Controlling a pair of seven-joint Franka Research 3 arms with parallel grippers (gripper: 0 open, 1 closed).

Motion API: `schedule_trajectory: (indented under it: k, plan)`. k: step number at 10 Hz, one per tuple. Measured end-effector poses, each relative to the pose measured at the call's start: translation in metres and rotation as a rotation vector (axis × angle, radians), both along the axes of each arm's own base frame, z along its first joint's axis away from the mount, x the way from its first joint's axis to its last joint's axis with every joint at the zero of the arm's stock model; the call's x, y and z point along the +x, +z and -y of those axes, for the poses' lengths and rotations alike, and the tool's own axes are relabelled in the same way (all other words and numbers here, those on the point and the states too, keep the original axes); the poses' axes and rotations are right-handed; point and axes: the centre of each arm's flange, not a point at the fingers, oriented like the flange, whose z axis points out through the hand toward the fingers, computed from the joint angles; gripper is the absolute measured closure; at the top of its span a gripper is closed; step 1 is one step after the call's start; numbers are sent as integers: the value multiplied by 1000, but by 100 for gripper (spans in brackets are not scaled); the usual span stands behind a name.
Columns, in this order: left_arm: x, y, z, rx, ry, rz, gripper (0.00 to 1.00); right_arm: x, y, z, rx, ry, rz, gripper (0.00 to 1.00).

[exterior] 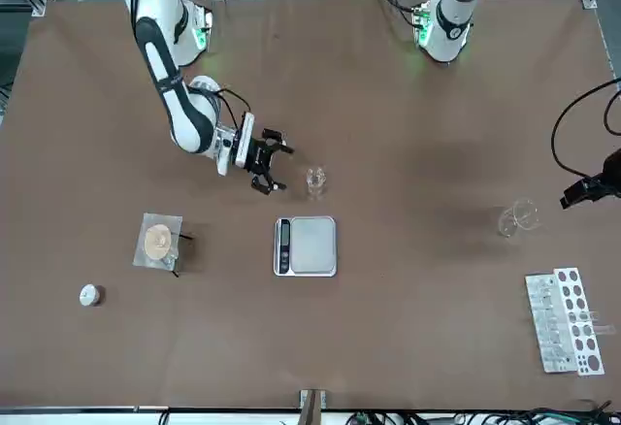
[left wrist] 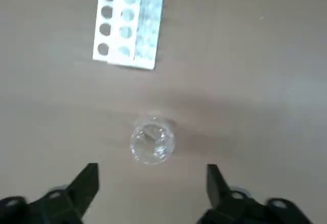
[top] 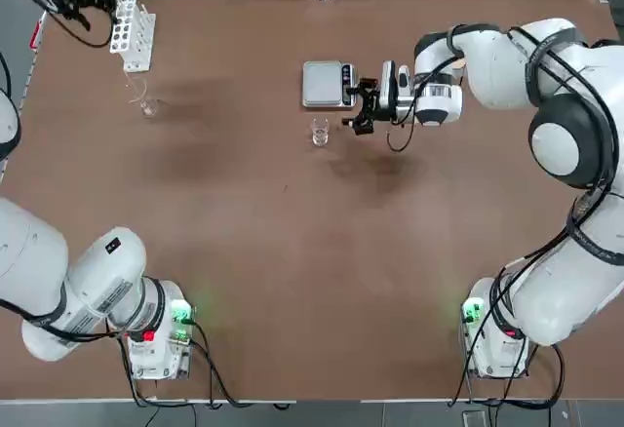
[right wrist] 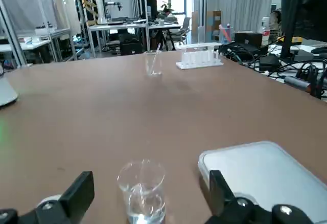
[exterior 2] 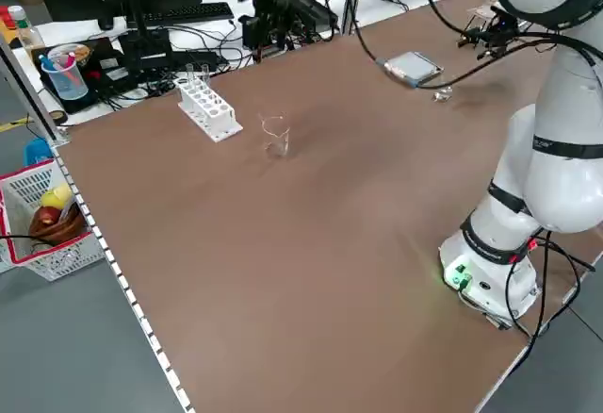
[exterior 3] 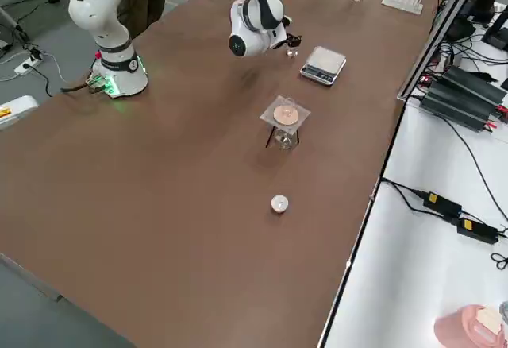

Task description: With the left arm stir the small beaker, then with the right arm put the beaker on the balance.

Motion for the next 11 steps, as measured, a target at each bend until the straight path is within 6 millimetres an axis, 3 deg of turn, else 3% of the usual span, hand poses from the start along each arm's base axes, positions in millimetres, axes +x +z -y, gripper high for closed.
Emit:
schedule_trajectory:
  k: [2,5,9,11]
  plan:
    - [10,34,29,11,-42,7,1,-8,-13,3,-2,11,-8,0]
    - [6,87,59,52,-68,-85,1,-22,-42,1,-4,5,-63,0]
    - [-2,109,159,23,-175,-90,1,-43,-71,-14,34,-6,-110,0]
    - [-11,121,169,-39,-177,-82,1,-51,-78,-23,36,0,-117,0]
